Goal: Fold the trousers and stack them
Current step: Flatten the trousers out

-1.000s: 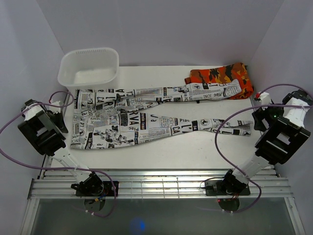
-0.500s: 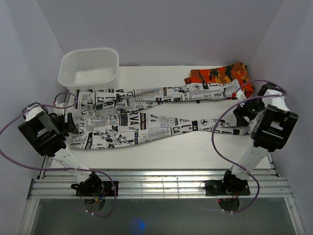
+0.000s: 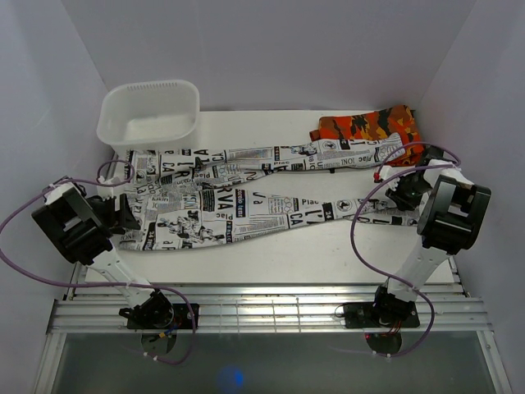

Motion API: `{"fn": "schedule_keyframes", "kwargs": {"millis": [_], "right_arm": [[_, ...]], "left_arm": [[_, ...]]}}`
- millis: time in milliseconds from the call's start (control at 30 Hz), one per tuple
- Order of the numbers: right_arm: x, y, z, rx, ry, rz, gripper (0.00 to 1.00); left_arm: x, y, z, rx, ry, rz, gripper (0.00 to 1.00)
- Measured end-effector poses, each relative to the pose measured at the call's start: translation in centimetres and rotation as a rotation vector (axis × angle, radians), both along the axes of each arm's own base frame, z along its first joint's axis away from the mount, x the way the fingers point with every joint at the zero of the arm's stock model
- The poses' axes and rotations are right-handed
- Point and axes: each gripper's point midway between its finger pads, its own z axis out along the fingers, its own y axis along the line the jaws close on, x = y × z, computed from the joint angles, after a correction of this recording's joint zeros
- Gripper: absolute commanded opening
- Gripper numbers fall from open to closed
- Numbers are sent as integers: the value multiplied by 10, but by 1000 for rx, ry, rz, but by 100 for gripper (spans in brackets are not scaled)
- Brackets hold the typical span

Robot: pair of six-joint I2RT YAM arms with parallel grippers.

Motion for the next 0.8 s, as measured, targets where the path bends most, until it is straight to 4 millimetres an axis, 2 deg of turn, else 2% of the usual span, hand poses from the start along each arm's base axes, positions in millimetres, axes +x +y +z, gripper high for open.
{"fn": "schedule_keyframes", "kwargs": {"millis": [67, 167, 300, 533, 600, 633, 700, 800], "right_arm": [[5, -4, 2, -21, -22, 5, 8], [14, -8, 10, -42, -71, -5, 8], [21, -10, 31, -61, -135, -7, 8], [49, -11, 92, -66, -298, -18, 8], [54, -7, 111, -56, -347, -18, 8], [57, -5, 122, -49, -375, -17, 8], [59, -1, 144, -39, -432, -14, 8], [43, 2, 181, -59, -515, 23, 8]], "left_arm": [[-3, -4, -4, -6, 9, -3, 82], [-6, -7, -4, -1, 10, -8, 82], [-12, -13, -3, 5, 11, -13, 86], [-18, -19, -4, 34, 21, 0, 91], [-18, -19, -4, 47, 20, 8, 87], [-19, -18, -4, 53, 24, 15, 79], [-17, -13, -7, 74, 30, 31, 74], [-14, -6, -10, 104, 33, 51, 71]]}}
